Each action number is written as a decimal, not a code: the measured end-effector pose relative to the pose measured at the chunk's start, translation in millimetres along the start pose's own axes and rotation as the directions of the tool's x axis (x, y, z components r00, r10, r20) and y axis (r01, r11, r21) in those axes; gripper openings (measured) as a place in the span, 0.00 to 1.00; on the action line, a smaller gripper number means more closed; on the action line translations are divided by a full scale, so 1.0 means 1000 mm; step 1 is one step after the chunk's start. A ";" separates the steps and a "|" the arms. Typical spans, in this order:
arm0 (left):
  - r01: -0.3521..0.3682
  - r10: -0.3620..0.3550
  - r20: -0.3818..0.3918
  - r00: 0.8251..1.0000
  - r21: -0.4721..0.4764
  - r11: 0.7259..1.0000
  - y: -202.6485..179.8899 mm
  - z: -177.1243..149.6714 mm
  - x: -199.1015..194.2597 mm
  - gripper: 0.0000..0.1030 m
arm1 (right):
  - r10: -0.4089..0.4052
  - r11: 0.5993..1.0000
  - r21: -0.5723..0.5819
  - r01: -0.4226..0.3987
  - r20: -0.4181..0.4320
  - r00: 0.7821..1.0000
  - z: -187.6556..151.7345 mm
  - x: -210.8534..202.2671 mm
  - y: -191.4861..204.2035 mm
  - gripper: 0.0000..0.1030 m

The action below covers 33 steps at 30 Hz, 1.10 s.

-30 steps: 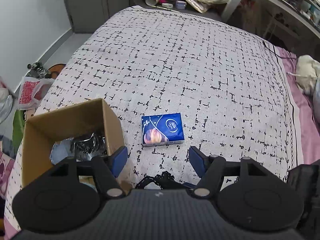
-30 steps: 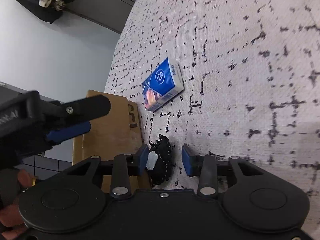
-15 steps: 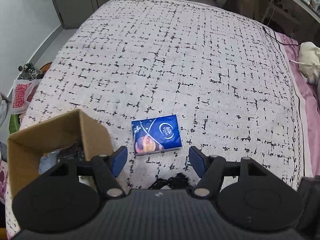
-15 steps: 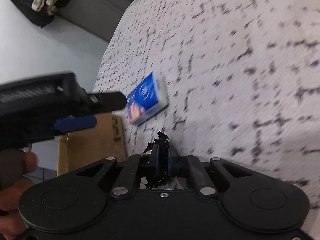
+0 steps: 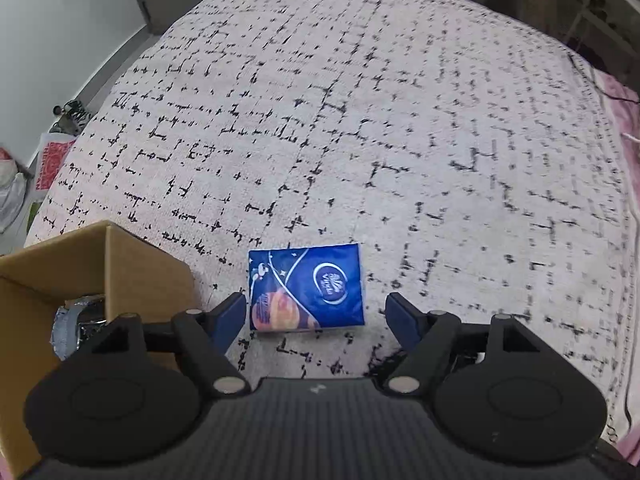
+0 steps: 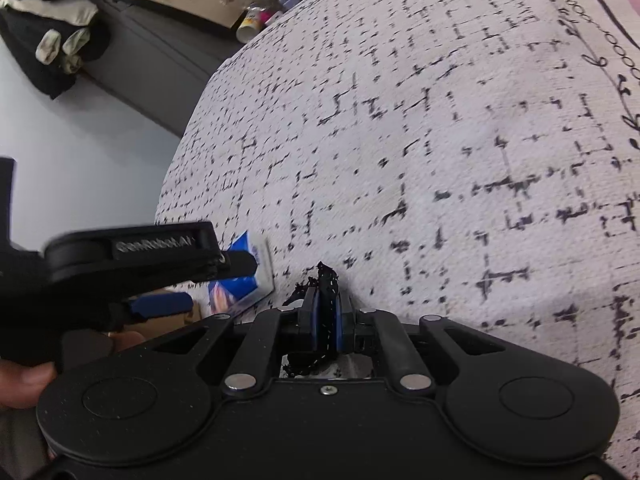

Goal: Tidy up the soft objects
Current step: 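Grasp the blue tissue pack with the left gripper while the right holds the black item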

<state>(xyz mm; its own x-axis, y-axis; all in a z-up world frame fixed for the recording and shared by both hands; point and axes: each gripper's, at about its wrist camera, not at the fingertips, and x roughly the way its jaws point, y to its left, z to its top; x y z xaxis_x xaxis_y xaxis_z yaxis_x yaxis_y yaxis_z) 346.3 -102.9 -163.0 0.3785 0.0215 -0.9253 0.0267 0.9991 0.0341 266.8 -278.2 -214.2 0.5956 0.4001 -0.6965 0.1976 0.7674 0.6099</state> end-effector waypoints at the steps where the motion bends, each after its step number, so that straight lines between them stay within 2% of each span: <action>1: -0.005 0.005 -0.002 1.000 -0.001 1.000 -0.001 0.000 0.003 0.73 | -0.004 1.000 0.004 0.004 0.005 1.000 0.001 -0.001 -0.002 0.08; 6: -0.044 0.044 -0.010 0.999 -0.021 0.999 -0.005 0.002 0.018 0.74 | -0.025 1.000 -0.010 0.025 0.022 0.999 0.005 -0.007 -0.003 0.08; 10: -0.036 0.035 -0.014 0.999 -0.071 0.997 -0.003 0.000 0.026 0.73 | -0.042 0.999 -0.010 0.043 0.040 0.998 0.006 -0.016 -0.005 0.08; 13: -0.057 0.057 -0.004 0.998 -0.110 0.992 0.000 -0.001 0.023 0.62 | -0.056 0.998 -0.013 0.057 0.057 0.997 0.010 -0.019 -0.004 0.08; 15: -0.032 0.032 0.000 0.999 -0.143 0.989 0.002 0.000 0.018 0.58 | -0.063 0.998 -0.023 0.065 0.073 0.995 0.012 -0.023 -0.003 0.08; 18: -0.023 0.025 0.017 1.000 -0.149 0.989 0.001 0.001 0.006 0.45 | -0.055 0.998 -0.022 0.057 0.085 0.995 0.014 -0.028 -0.002 0.08; 19: -0.009 0.014 0.028 1.000 -0.143 0.990 0.000 0.001 0.001 0.29 | -0.054 0.998 -0.025 0.056 0.091 0.994 0.014 -0.030 -0.002 0.08; 20: -0.004 0.009 0.036 0.999 -0.136 0.991 -0.002 0.001 -0.004 0.26 | -0.051 0.998 -0.028 0.054 0.095 0.994 0.013 -0.034 -0.001 0.08; 22: 0.017 -0.011 0.047 0.999 -0.128 0.992 -0.005 0.002 -0.013 0.10 | -0.048 0.998 -0.036 0.052 0.102 0.994 0.013 -0.038 0.000 0.08; 23: 0.023 -0.017 0.050 0.999 -0.123 0.992 -0.006 0.003 -0.017 0.08 | -0.046 0.998 -0.040 0.051 0.104 0.994 0.014 -0.042 0.000 0.08; 27: 0.031 -0.024 0.056 0.998 -0.118 0.993 -0.007 0.003 -0.025 0.08 | -0.040 0.998 -0.035 0.044 0.108 0.993 0.012 -0.052 -0.003 0.08; 31: 0.027 -0.022 0.043 0.999 -0.117 0.993 -0.008 0.001 -0.022 0.13 | -0.027 0.999 -0.040 0.031 0.102 0.994 0.012 -0.059 -0.007 0.08; 33: 0.015 -0.010 0.042 0.999 -0.107 0.994 -0.009 -0.001 -0.020 0.22 | -0.025 0.999 -0.036 0.028 0.100 0.995 0.013 -0.060 -0.009 0.08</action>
<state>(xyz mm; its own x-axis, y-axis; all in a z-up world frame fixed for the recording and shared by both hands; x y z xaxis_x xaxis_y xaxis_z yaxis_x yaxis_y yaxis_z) 337.7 -112.2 -145.1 0.4170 0.0097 -0.9089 -0.0673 0.9975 -0.0202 239.1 -315.7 -172.9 0.6651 0.3292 -0.6703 0.1861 0.7962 0.5757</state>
